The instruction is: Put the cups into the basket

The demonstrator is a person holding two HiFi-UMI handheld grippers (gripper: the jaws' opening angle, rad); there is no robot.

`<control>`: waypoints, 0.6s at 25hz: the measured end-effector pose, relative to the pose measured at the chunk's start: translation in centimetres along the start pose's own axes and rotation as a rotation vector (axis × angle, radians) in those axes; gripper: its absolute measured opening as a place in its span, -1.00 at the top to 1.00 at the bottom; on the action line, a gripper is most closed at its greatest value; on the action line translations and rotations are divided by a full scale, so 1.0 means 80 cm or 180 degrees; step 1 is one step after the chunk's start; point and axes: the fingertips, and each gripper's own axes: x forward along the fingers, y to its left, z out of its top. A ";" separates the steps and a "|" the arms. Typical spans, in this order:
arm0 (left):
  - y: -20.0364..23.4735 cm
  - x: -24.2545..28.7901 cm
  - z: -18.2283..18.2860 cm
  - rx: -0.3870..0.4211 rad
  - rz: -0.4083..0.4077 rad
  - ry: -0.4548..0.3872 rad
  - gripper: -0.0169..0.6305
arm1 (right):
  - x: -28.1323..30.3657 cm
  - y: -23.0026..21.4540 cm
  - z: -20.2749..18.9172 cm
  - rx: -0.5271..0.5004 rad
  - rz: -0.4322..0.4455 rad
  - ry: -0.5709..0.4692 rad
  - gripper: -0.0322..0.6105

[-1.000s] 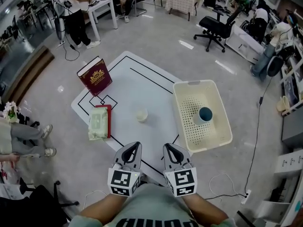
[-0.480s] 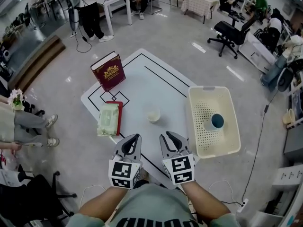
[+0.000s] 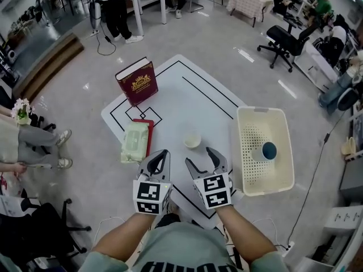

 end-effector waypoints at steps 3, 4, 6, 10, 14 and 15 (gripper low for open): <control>0.011 0.014 -0.005 -0.0017 0.0037 0.0044 0.93 | 0.019 -0.008 -0.001 -0.0032 -0.0027 0.0055 -0.08; 0.015 0.019 -0.008 -0.0026 0.0048 0.0059 0.93 | 0.025 -0.012 -0.003 -0.0053 -0.0042 0.0078 -0.09; 0.022 0.029 -0.011 -0.0038 0.0063 0.0084 0.93 | 0.039 -0.017 -0.009 -0.0064 -0.0051 0.0135 -0.12; 0.031 0.047 -0.018 -0.0029 0.0067 0.0133 0.93 | 0.062 -0.023 -0.019 -0.0044 -0.0052 0.0238 -0.19; 0.036 0.063 -0.024 -0.0072 0.0051 0.0185 0.93 | 0.080 -0.030 -0.026 -0.0003 -0.0052 0.0311 -0.24; 0.038 0.067 -0.026 -0.0090 0.0048 0.0200 0.93 | 0.084 -0.031 -0.028 0.0004 -0.0052 0.0332 -0.25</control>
